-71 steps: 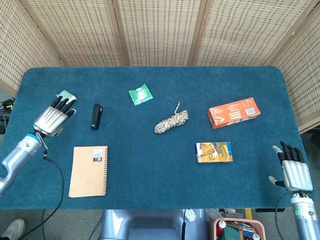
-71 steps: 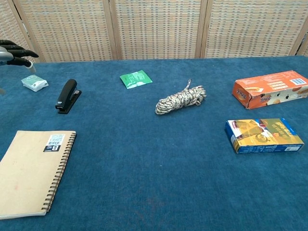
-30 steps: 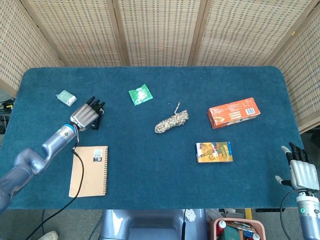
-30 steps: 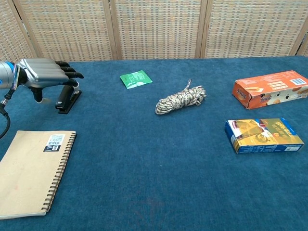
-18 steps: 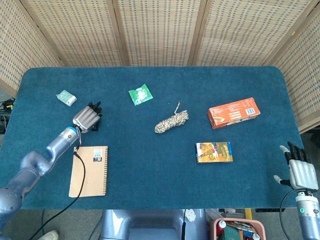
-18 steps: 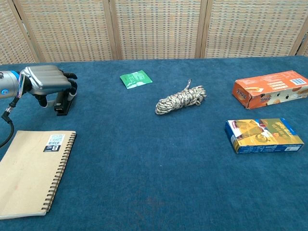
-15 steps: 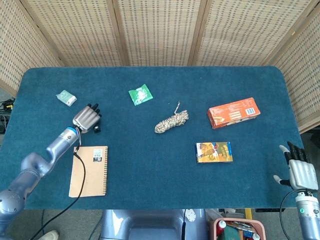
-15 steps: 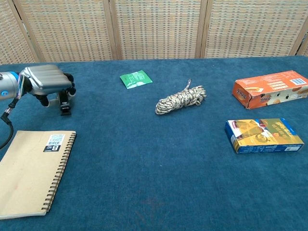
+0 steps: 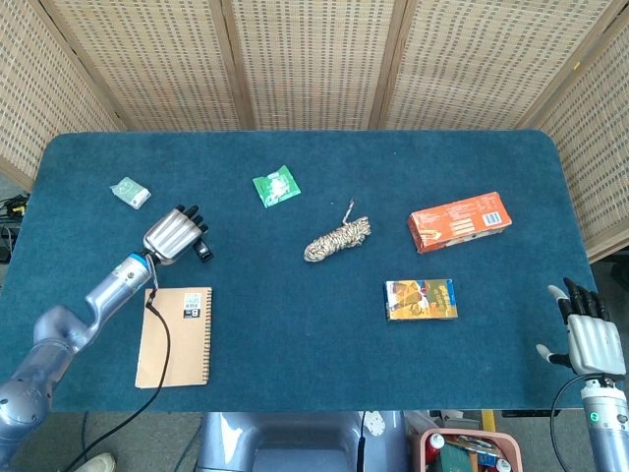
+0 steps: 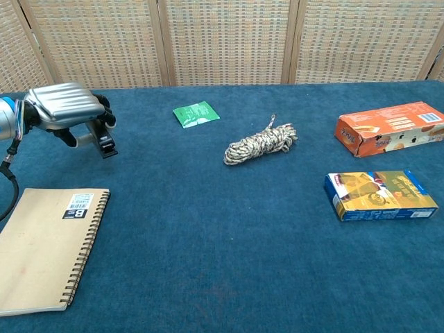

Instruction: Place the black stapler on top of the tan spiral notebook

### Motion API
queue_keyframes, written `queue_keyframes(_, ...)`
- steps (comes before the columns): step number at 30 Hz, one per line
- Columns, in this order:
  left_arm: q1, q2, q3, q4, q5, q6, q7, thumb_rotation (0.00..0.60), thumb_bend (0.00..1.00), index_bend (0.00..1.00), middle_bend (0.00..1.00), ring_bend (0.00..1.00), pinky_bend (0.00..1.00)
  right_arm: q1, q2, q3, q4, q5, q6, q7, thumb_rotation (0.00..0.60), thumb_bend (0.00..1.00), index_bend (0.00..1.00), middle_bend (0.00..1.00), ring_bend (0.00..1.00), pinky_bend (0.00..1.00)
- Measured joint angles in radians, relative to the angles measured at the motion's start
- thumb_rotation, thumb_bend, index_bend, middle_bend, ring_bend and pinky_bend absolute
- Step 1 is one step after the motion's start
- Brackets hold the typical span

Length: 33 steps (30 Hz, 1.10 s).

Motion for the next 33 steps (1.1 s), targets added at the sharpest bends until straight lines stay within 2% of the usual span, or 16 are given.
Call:
queue_keyframes(6, 0.034, 0.089, 0.021, -0.13, 0.024, 0.102, -0.013, 0.6, 0.51, 0.64, 0.42, 0.23, 0.41, -0.004, 0.005, -0.004, -0.006, -0.017, 0.013, 0.015, 0.6, 0.09, 0.09, 0.0, 0.0, 0.0)
queue_keyframes(9, 0.057, 0.157, 0.041, -0.246, 0.047, 0.157, 0.021, 0.6, 0.51, 0.64, 0.42, 0.23, 0.41, -0.007, 0.008, -0.007, -0.015, -0.03, 0.021, 0.021, 0.6, 0.09, 0.09, 0.0, 0.0, 0.0)
queue_keyframes(16, 0.11, 0.348, 0.106, -0.651, 0.123, 0.246, 0.24, 0.6, 0.51, 0.64, 0.42, 0.23, 0.41, -0.016, 0.021, -0.011, -0.037, -0.071, 0.062, 0.053, 0.6, 0.09, 0.09, 0.0, 0.0, 0.0)
queue_keyframes(19, 0.128, 0.427, 0.133, -0.803, 0.163, 0.262, 0.362, 0.6, 0.51, 0.64, 0.42, 0.23, 0.41, -0.017, 0.027, -0.01, -0.041, -0.075, 0.065, 0.069, 0.6, 0.09, 0.09, 0.0, 0.0, 0.0)
queue_keyframes(22, 0.144, 0.495, 0.158, -0.909, 0.202, 0.263, 0.462, 0.6, 0.51, 0.64, 0.42, 0.23, 0.41, -0.02, 0.033, -0.009, -0.042, -0.08, 0.071, 0.083, 0.6, 0.09, 0.09, 0.0, 0.0, 0.0)
queue_keyframes(27, 0.162, 0.532, 0.175, -0.963, 0.226, 0.221, 0.533, 0.6, 0.51, 0.64, 0.42, 0.23, 0.41, -0.024, 0.039, -0.009, -0.046, -0.088, 0.08, 0.098, 0.6, 0.1, 0.09, 0.0, 0.0, 0.0)
queue_keyframes(33, 0.18, 0.518, 0.168, -0.931, 0.21, 0.168, 0.562, 0.6, 0.51, 0.64, 0.42, 0.23, 0.41, -0.026, 0.043, -0.008, -0.048, -0.09, 0.084, 0.104, 0.6, 0.09, 0.09, 0.0, 0.0, 0.0)
